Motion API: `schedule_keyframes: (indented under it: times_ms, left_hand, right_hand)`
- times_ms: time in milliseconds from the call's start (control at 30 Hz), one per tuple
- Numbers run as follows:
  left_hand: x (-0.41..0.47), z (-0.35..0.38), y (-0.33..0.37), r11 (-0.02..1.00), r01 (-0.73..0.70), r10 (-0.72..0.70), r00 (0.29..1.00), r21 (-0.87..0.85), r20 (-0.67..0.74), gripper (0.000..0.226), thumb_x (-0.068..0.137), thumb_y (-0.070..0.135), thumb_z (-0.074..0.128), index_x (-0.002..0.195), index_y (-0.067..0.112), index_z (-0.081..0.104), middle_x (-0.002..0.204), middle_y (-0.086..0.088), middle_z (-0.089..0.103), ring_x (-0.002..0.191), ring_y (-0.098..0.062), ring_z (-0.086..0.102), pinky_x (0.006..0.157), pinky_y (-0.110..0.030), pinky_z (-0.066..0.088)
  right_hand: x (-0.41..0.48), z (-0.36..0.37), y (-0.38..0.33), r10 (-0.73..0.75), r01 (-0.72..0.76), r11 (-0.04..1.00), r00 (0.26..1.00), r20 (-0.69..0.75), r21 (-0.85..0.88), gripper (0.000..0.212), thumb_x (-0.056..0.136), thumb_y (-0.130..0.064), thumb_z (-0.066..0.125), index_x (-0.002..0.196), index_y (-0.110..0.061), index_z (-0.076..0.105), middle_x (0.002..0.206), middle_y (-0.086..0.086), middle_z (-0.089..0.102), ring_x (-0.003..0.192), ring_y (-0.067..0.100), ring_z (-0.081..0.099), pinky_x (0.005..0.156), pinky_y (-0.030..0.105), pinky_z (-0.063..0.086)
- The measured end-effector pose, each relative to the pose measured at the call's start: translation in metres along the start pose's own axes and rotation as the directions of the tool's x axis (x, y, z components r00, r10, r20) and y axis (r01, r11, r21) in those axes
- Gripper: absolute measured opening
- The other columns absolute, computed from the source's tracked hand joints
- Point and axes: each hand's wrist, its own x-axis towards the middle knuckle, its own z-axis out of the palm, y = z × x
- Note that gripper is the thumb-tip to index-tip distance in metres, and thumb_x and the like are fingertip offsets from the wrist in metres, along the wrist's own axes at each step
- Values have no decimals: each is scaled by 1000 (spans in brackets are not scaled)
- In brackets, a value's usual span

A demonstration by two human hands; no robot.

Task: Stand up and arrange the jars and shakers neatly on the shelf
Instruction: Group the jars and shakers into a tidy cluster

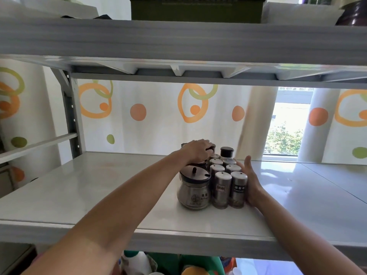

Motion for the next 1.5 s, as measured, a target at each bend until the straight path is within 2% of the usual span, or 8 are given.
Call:
schedule_keyframes:
  times_ms: [200, 300, 433, 600, 733, 833, 1033, 1500]
  left_hand:
    - [-10, 3, 0, 999, 24, -26, 999, -27, -42, 34, 99, 28, 34, 124, 12, 51, 132, -9, 55, 122, -30, 48, 102, -41, 38]
    - [-17, -1, -4, 926, 26, -100, 979, -376, -180, 37, 99, 32, 37, 114, 8, 60, 125, -9, 61, 121, -29, 53, 99, -35, 39]
    - [-43, 3, -41, 541, -61, -363, 883, -839, -298, 48, 102, 37, 27, 136, 12, 50, 146, -5, 46, 135, -18, 41, 108, -28, 27]
    - [-83, 55, -64, 86, -6, -441, 896, -996, -43, 58, 102, 42, 14, 142, 8, 38, 148, -6, 41, 136, -18, 40, 113, -34, 25]
    - [-97, 41, -69, 125, -90, -494, 858, -988, -141, 41, 101, 28, 31, 95, 6, 65, 97, -12, 67, 82, -19, 64, 75, -31, 51]
    - [-117, 27, -77, 50, 19, -62, 998, -999, 16, 35, 94, 22, 41, 76, 7, 68, 77, -9, 70, 73, -20, 65, 66, -28, 56]
    - [-133, 42, -62, 204, 114, 470, 860, -972, 200, 29, 97, 17, 46, 112, 2, 66, 113, -14, 69, 103, -22, 67, 92, -31, 54]
    - [-124, 48, -59, 143, 143, 582, 788, -979, 200, 44, 94, 14, 49, 135, -3, 46, 134, -16, 56, 127, -27, 52, 110, -38, 40]
  right_hand:
    - [0, 3, 1, -22, 23, 999, 999, 23, -23, 63, 92, -61, 15, 110, -19, 59, 88, 2, 76, 78, 17, 73, 59, 25, 58]
    - [-5, 3, -1, -44, 40, 995, 998, -43, -89, 73, 93, -61, 13, 133, -12, 48, 116, 9, 67, 106, 25, 65, 91, 40, 52]
    - [-20, -22, 1, -73, 45, 975, 990, -123, -218, 74, 95, -56, 9, 142, -7, 37, 147, 11, 41, 134, 27, 40, 110, 35, 29]
    - [-51, -52, -5, -70, 35, 980, 981, -179, -194, 71, 96, -54, 19, 94, 0, 65, 90, 14, 72, 92, 32, 64, 74, 36, 49]
    - [-71, -53, -15, 1, -2, 994, 1000, -17, -112, 76, 86, -60, 32, 67, 2, 72, 71, 19, 72, 68, 29, 69, 66, 37, 58]
    - [-85, -47, -21, 143, -126, 989, 958, 249, -83, 81, 81, -64, 34, 83, 6, 74, 90, 27, 71, 82, 33, 71, 74, 36, 59]
    - [-85, -2, -16, 233, -179, 972, 826, 512, -154, 91, 71, -75, 53, 108, 7, 67, 117, 27, 64, 109, 35, 63, 90, 38, 54]
    - [-71, 28, -7, 258, -222, 966, 860, 439, -133, 78, 84, -60, 28, 100, 1, 73, 107, 25, 69, 103, 33, 67, 86, 33, 56]
